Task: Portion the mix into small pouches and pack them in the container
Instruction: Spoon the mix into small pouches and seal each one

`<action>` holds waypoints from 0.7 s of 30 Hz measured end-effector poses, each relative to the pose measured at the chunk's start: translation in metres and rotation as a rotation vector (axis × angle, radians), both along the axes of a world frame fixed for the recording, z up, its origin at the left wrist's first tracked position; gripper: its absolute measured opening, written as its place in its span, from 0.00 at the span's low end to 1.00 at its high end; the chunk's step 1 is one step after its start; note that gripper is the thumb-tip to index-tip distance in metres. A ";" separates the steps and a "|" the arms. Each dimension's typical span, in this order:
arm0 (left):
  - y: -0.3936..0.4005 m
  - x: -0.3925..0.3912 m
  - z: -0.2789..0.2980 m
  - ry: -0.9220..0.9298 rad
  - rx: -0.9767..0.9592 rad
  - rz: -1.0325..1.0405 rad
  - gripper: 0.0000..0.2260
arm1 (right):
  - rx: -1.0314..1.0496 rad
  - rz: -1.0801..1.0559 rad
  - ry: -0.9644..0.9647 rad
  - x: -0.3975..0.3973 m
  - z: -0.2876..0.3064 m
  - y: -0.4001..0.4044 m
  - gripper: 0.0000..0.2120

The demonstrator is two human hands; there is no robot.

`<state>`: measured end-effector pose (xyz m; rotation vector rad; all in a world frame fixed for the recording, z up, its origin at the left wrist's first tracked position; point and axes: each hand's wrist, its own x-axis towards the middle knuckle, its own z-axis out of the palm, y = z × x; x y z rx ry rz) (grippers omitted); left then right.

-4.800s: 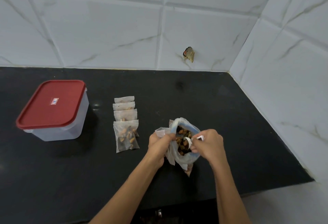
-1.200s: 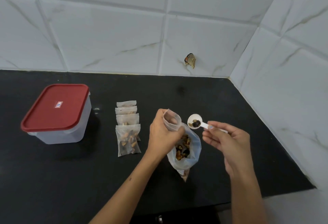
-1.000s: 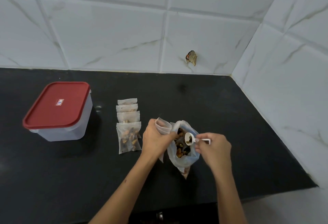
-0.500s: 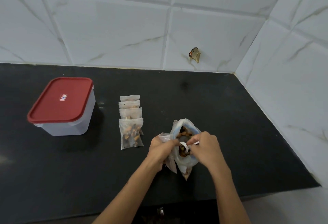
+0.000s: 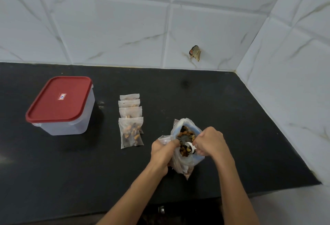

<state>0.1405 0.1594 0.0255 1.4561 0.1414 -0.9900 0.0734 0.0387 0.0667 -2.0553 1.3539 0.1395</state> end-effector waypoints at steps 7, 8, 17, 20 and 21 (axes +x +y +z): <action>-0.009 -0.003 0.000 -0.010 -0.076 0.052 0.12 | 0.426 -0.166 -0.135 -0.006 0.004 -0.019 0.10; -0.011 -0.003 0.000 -0.016 -0.080 0.049 0.12 | 0.472 -0.203 -0.184 -0.010 0.001 -0.020 0.11; -0.015 -0.003 0.003 -0.029 -0.093 0.023 0.10 | 0.843 -0.563 -0.571 -0.037 -0.028 -0.024 0.09; -0.014 -0.004 0.004 -0.053 -0.067 0.025 0.10 | 0.905 -0.625 -0.624 -0.040 -0.033 -0.022 0.10; -0.014 -0.005 0.004 -0.060 -0.058 0.023 0.11 | 0.915 -0.633 -0.633 -0.042 -0.034 -0.022 0.10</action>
